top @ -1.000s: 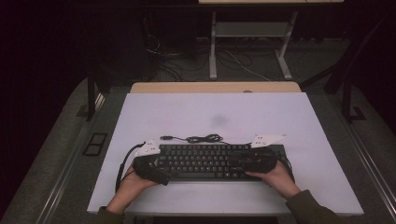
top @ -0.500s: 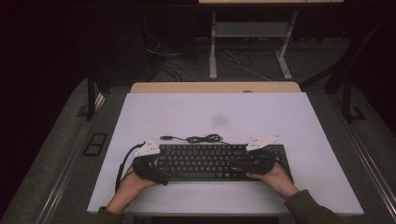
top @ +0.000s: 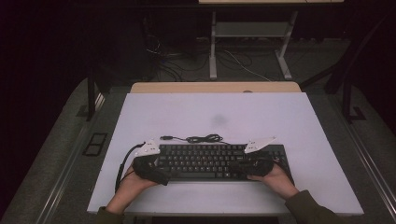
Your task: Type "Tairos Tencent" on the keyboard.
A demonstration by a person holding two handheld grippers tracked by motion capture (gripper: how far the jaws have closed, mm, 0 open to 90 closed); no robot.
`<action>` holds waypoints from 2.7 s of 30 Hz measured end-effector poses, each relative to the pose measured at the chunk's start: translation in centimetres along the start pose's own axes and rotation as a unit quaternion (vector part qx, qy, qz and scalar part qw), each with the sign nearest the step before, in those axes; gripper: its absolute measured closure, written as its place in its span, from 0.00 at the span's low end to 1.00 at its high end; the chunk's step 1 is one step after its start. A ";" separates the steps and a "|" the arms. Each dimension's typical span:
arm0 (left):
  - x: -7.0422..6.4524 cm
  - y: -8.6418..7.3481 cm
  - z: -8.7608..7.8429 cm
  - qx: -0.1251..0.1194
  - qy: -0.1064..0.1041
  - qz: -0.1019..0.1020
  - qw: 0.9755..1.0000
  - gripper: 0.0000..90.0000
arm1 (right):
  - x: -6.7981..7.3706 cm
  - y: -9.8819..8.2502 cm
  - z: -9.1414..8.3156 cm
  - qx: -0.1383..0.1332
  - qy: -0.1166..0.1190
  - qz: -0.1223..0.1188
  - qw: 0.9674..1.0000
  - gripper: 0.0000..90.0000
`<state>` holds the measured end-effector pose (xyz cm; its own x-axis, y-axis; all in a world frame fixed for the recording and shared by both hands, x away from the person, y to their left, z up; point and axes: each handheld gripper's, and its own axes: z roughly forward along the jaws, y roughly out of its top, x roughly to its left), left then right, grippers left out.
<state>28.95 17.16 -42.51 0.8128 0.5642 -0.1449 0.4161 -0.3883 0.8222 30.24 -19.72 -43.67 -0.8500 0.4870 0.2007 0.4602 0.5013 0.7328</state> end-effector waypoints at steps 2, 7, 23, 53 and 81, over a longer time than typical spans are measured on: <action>0.0 0.0 0.0 0.000 0.000 0.000 1.000 0.00 | 0.0 0.0 0.1 0.004 -0.002 -0.003 1.000 0.99; 0.0 0.0 0.0 0.001 0.002 -0.002 1.000 0.00 | 0.1 -0.1 0.2 0.012 -0.006 -0.008 1.000 0.99; -0.2 0.7 0.7 -0.003 0.002 0.007 1.000 0.01 | 0.1 -0.2 0.3 0.014 -0.007 -0.008 1.000 0.99; 0.5 2.7 3.2 0.000 -0.022 -0.011 1.000 0.75 | 0.1 -0.2 0.3 0.015 -0.005 -0.003 1.000 0.99; 0.4 3.5 6.5 0.068 -0.023 0.016 0.997 0.99 | 0.1 -0.1 0.3 0.015 -0.004 -0.002 1.000 0.99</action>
<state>33.38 11.27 -43.25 0.8434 0.5165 -0.1479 0.4386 -0.5029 0.7448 30.18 -19.55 -43.94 -0.8501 0.4907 0.1913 0.4637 0.5253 0.7135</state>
